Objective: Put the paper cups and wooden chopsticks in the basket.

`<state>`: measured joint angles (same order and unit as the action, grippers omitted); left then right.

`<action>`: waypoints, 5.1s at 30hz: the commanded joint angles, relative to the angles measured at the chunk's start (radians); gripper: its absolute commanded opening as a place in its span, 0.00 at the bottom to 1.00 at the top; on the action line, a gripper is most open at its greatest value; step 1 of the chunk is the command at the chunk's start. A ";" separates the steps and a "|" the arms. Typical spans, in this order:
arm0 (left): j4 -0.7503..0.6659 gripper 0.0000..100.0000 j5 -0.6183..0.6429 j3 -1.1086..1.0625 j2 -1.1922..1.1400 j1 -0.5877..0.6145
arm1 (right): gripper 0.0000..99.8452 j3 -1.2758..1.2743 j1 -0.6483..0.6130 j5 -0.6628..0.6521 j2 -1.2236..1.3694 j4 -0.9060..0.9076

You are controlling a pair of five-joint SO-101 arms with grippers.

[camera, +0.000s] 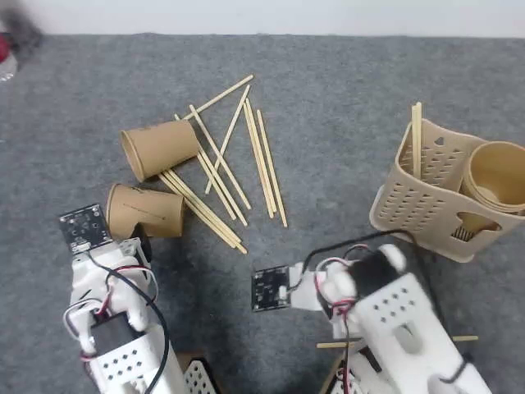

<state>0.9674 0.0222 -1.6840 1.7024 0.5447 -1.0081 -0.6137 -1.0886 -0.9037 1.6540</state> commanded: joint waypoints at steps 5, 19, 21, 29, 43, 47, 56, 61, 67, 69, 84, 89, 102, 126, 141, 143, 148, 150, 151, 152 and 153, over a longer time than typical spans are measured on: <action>-0.037 0.23 0.002 0.004 0.009 0.006 | 0.21 -0.135 -0.051 0.020 0.094 -0.189; -0.037 0.23 0.002 0.004 0.009 0.006 | 0.21 -0.141 -0.056 0.009 0.182 -0.237; -0.037 0.23 0.002 0.004 0.009 0.006 | 0.21 -0.150 -0.054 0.006 0.183 -0.237; -0.037 0.23 0.002 0.004 0.009 0.006 | 0.21 -0.106 -0.041 0.011 0.182 -0.237; -0.069 0.23 0.002 0.010 0.009 -0.135 | 0.21 0.707 0.226 0.334 0.171 -0.151; -0.086 0.23 -0.095 0.082 0.005 -0.307 | 0.21 0.982 0.358 0.430 0.176 -0.133; -0.035 0.23 -0.109 0.228 0.000 -0.852 | 0.21 1.197 0.970 0.695 0.263 -0.308; 0.003 0.23 -0.172 0.209 -0.008 -1.131 | 0.21 1.200 1.277 0.746 0.424 -0.432; 0.032 0.23 -0.207 0.266 -0.203 -1.344 | 0.21 1.203 1.501 0.741 0.650 -0.595; 0.034 0.23 -0.201 0.340 -0.318 -1.373 | 0.21 1.203 1.547 0.741 0.722 -0.633; -0.077 0.23 -0.163 0.621 -1.054 -1.728 | 0.21 1.203 1.641 0.730 0.934 -0.794; -0.157 0.23 -0.163 0.691 -1.249 -1.725 | 0.21 1.203 1.639 0.678 0.972 -0.794; 0.008 0.22 -0.164 1.082 -1.648 -1.731 | 0.21 1.287 1.695 0.678 0.981 -0.788; 0.301 0.22 -0.144 1.233 -1.582 -1.599 | 0.21 1.393 1.650 0.671 1.208 -0.783; 0.342 0.15 -0.275 1.069 -1.593 -1.653 | 0.21 1.534 1.666 0.626 1.399 -0.783; 0.348 0.21 -0.272 1.069 -1.593 -1.665 | 0.21 1.559 1.666 0.626 1.428 -0.780; 0.324 0.26 -0.236 1.058 -1.593 -1.712 | 0.21 1.663 1.666 0.614 1.488 -0.725; 0.301 0.26 -0.221 1.058 -1.591 -1.714 | 0.21 1.718 1.667 0.621 1.526 -0.719; 0.292 0.26 -0.209 1.063 -1.588 -1.712 | 0.21 1.752 1.672 0.631 1.549 -0.711; 0.287 0.26 -0.196 1.066 -1.583 -1.706 | 0.21 1.789 1.682 0.660 1.564 -0.685; 0.284 0.26 -0.190 1.070 -1.583 -1.692 | 0.21 1.821 1.692 0.689 1.575 -0.648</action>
<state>1.2789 -0.2033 -0.6299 0.0836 -1.1385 0.6874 1.0556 -0.4534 0.6751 0.9452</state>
